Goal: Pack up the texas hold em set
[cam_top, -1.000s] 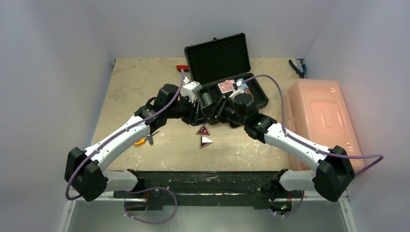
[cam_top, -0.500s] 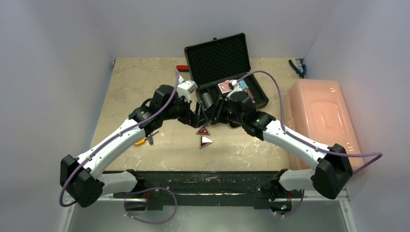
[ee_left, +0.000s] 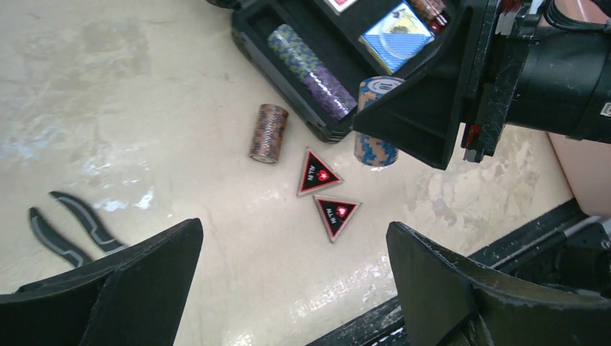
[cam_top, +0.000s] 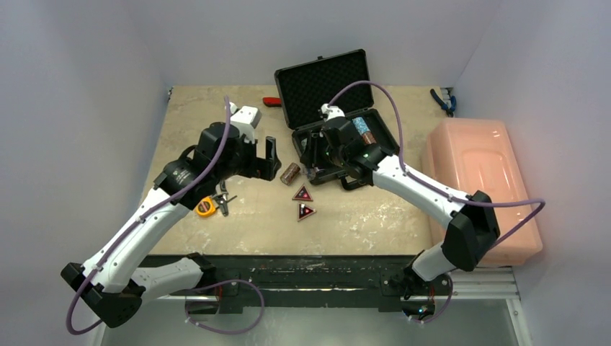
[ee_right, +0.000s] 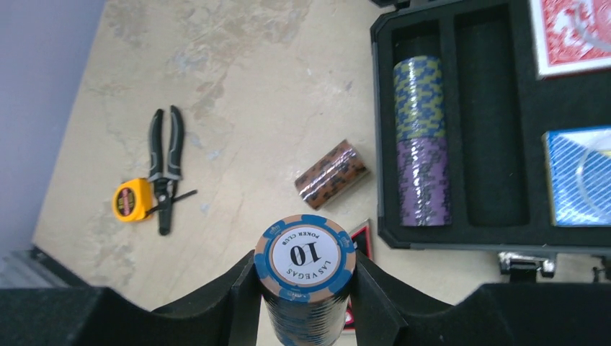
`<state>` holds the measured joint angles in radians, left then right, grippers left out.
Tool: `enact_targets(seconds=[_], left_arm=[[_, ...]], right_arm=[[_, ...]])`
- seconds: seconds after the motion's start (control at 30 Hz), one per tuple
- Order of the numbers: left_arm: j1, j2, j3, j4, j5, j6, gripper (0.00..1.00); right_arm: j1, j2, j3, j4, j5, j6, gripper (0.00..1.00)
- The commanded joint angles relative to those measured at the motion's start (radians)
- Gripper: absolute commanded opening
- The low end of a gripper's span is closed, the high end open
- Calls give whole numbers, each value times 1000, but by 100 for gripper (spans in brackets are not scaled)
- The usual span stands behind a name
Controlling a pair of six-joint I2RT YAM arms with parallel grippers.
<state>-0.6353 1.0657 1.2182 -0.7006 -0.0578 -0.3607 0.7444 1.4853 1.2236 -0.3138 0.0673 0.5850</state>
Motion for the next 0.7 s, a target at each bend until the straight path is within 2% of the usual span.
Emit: enact_targets(seconds=[0.0,0.13,0.27,0.37,0.47,0.67], left_arm=[[0,-19,111,-180,-152,-13,100],[0,-11,139,-228,-138,78,100],[0,6,153,-266,-222,154,100],[0,-15,80,-194,-300,167,99],[0,-13,19,-144,-250,169,97],[2,-9,-25,-125,-257,174,89]], right_arm=[[-12,51,158,-51,75,-151,0],[-21,128,255,-137,129,-227,0],[-45,197,322,-190,164,-285,0],[-64,251,375,-229,209,-337,0],[-74,299,415,-257,265,-395,0],[-105,366,440,-259,318,-452,0]])
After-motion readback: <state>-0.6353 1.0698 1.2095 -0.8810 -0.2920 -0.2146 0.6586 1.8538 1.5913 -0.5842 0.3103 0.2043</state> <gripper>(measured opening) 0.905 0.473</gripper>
